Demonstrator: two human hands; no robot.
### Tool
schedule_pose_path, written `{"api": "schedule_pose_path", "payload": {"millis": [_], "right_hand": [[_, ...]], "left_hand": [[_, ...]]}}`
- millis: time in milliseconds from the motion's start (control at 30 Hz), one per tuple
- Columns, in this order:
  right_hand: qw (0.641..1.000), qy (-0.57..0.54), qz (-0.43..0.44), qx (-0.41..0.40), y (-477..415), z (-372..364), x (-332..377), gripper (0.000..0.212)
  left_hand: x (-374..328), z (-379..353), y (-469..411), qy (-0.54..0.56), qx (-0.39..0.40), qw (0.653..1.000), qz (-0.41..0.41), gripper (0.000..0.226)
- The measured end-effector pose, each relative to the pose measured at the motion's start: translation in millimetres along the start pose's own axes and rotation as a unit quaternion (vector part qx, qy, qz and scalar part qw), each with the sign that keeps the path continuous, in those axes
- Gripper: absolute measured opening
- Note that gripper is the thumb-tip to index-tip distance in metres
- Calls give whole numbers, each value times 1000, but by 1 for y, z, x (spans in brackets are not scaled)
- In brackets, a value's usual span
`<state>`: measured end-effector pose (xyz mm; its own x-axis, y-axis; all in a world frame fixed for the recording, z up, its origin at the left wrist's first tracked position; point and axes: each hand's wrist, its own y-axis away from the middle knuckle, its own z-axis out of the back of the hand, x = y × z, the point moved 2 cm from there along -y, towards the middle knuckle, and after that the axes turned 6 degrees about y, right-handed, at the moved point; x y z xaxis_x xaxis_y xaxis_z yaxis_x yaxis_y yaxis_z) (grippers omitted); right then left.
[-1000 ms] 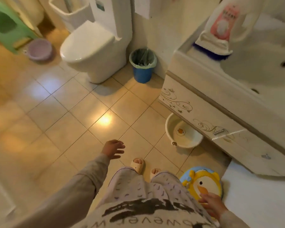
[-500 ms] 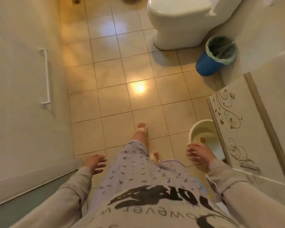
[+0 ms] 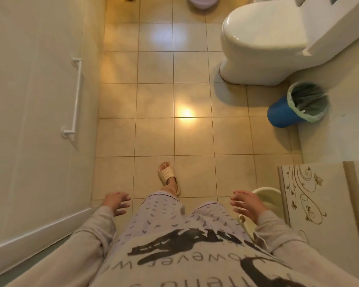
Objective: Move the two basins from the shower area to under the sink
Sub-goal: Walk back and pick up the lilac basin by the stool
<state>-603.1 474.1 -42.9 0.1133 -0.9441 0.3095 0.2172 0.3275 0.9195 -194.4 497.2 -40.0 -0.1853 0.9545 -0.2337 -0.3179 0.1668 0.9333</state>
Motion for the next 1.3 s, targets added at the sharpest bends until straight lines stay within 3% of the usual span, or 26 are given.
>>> {"api": "schedule_pose_path", "payload": {"millis": [167,300,500,767,1033,1300], "right_hand": [[996,-56,-53,-37,-17,12,35,22],[994,-77,-57,-60,-24,20,75,20],[994,-76,-58,-57,-48,17,149,17],[1000,-5,-12,-1,-97,-17,314,19],[985,95,135,42,-121,-17,495,16],[988,81,118,56,-155,-28,580,9]], "left_hand": [[-105,-19,-4,15,26,999,-41,36],[-185,-36,-2,17,53,995,-83,20],[-260,-54,-12,36,74,990,-110,17],[-286,-57,-43,46,-6,999,-25,24],[-320,-66,-52,100,-35,994,41,37],[-428,-72,-84,104,-42,993,40,37]]}}
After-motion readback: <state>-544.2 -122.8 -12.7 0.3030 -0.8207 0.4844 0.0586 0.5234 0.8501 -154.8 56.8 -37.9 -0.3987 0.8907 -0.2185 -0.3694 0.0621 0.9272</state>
